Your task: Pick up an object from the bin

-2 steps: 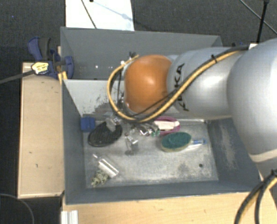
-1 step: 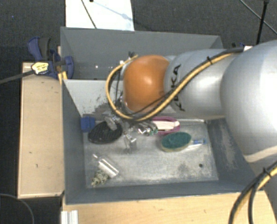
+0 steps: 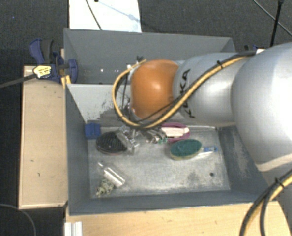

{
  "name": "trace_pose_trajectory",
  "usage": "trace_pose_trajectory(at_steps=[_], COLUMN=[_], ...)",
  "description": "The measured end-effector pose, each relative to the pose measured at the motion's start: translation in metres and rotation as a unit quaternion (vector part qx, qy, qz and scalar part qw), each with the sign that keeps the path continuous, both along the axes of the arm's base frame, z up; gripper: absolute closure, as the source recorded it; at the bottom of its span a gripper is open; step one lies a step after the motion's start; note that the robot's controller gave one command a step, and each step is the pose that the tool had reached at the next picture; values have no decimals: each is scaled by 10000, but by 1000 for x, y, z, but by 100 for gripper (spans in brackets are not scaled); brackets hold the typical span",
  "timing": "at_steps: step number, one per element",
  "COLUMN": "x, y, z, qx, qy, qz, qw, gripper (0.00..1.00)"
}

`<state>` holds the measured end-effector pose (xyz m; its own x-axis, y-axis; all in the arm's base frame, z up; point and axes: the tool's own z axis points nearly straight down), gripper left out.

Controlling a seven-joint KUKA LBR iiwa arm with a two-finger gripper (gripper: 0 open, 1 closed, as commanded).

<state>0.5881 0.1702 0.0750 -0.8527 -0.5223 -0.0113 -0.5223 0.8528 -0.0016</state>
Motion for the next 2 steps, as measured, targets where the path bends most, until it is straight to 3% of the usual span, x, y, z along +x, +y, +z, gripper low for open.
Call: trace_pose_trajectory(at_steps=[1, 2], x=[-1, -17], y=[-2, 52], z=[-3, 0], qx=[-24, -78], qy=[26, 38], qz=[-24, -1180], qw=[10000, 9930], gripper=[0, 0])
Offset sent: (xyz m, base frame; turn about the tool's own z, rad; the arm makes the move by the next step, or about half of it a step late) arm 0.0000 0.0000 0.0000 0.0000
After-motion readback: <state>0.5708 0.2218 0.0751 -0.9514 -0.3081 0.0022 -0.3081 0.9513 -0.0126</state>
